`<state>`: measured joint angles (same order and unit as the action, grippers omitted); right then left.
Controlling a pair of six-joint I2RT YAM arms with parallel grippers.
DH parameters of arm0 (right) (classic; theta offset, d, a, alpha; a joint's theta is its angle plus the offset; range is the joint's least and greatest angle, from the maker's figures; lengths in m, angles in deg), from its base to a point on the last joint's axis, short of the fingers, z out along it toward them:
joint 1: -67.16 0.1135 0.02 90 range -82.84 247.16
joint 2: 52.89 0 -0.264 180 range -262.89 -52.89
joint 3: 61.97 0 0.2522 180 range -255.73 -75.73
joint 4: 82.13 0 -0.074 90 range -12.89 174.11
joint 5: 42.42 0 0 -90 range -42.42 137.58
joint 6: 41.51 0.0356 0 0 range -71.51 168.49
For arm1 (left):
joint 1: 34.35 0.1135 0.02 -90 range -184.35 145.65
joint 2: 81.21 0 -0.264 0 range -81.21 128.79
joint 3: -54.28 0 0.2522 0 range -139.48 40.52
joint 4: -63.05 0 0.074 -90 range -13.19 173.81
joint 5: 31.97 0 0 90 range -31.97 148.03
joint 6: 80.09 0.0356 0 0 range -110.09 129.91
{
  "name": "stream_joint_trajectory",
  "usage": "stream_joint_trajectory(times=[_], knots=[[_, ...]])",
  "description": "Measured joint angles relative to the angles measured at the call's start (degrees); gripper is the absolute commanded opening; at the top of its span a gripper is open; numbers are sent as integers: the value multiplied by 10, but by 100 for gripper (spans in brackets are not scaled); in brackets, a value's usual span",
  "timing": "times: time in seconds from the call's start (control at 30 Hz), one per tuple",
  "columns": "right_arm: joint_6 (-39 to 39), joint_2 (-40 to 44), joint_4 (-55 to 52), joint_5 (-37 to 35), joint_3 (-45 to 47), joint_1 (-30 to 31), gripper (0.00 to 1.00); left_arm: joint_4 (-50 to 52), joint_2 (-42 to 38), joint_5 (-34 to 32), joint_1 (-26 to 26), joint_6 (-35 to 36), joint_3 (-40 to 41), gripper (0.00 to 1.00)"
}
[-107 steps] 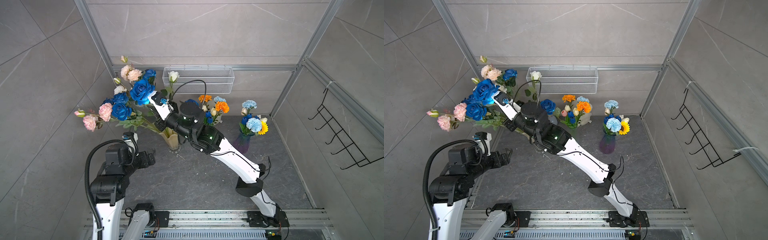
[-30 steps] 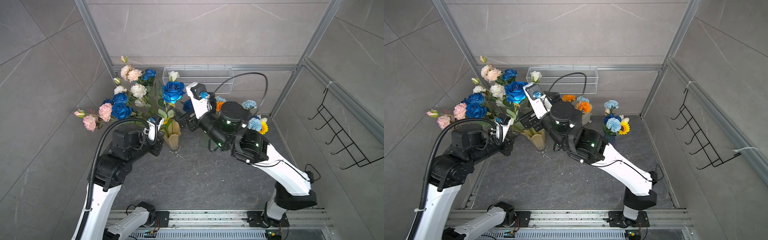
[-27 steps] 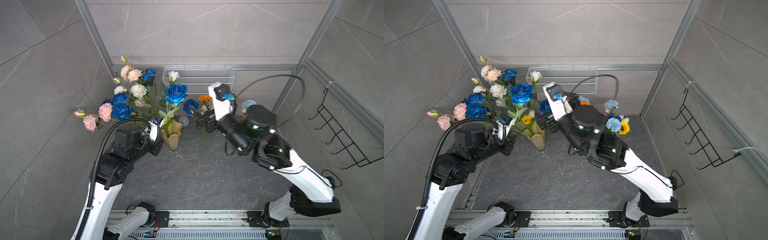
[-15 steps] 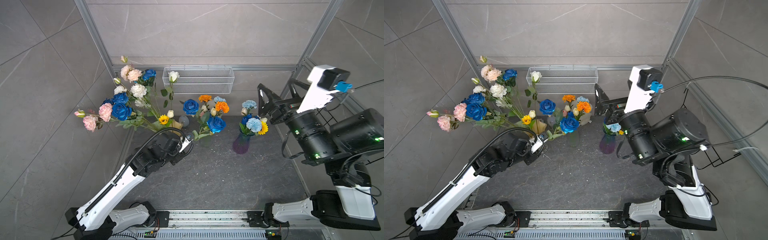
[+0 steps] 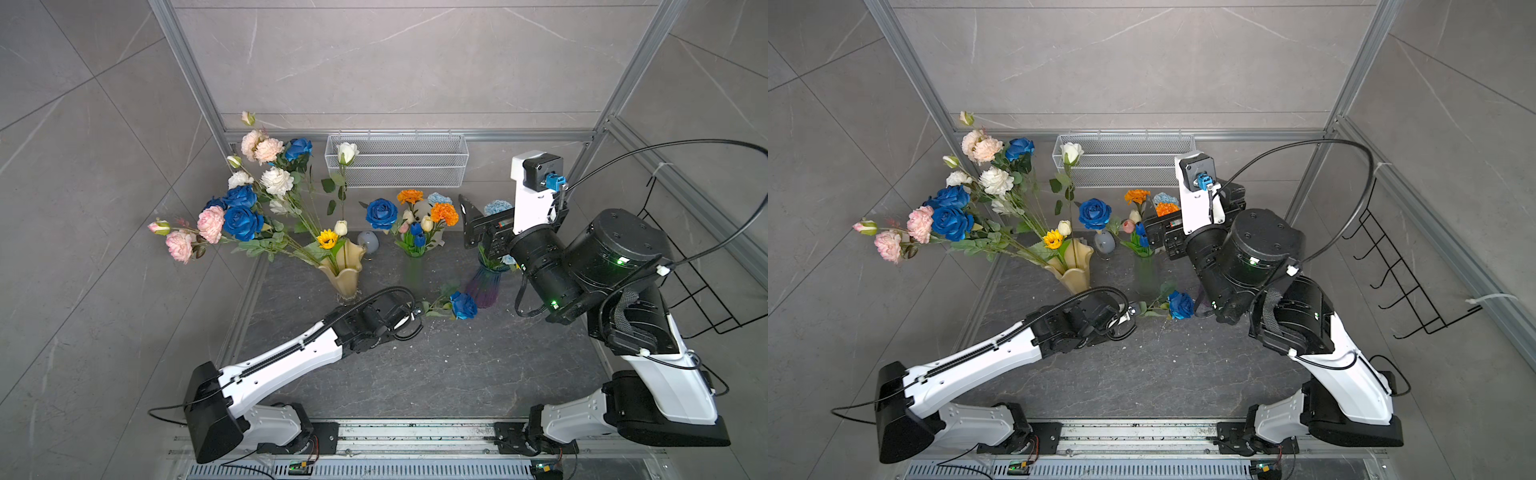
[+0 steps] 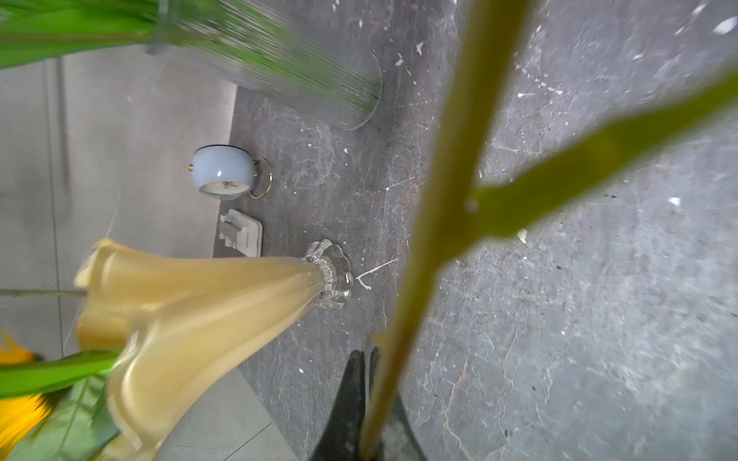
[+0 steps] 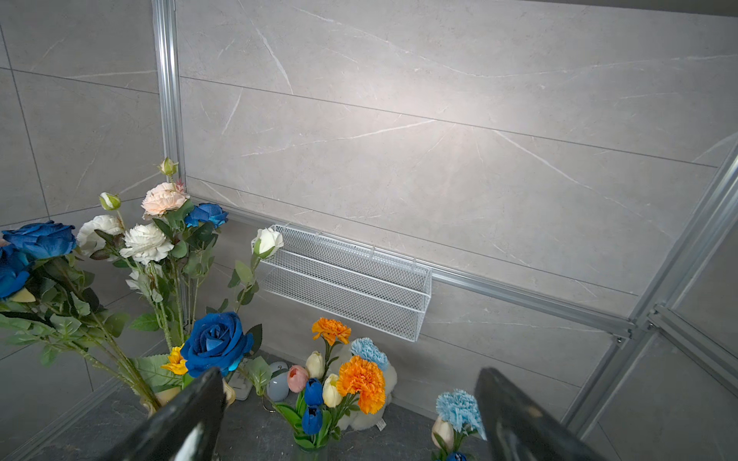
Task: Pick out blue flowers from the vase
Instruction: Place the flower at the center of the board.
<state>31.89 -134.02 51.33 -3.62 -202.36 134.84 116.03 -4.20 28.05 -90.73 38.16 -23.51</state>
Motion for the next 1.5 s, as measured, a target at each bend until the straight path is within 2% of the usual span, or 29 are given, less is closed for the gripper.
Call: stream_joint_trajectory(times=[0.23, 0.53, 0.8, 1.13, 1.3, 1.5], knots=[[31, -52, -66, 30, -48, -31, 100, -94, 97, -6, 0, 6, 10, 0], [55, -66, -104, 65, -49, -46, 100, -195, 224, -10, -3, -12, 50, 0], [71, -66, -115, 85, -48, -63, 100, -283, 262, -27, -15, -12, 60, 0], [81, -62, -121, 97, -28, -68, 100, -336, 301, -45, -19, -2, 60, 40], [81, -62, -126, 101, -28, -69, 100, -341, 301, -60, -19, -9, 59, 52], [81, -65, -131, 111, -33, -70, 100, -299, 266, -59, -20, -42, 57, 59]])
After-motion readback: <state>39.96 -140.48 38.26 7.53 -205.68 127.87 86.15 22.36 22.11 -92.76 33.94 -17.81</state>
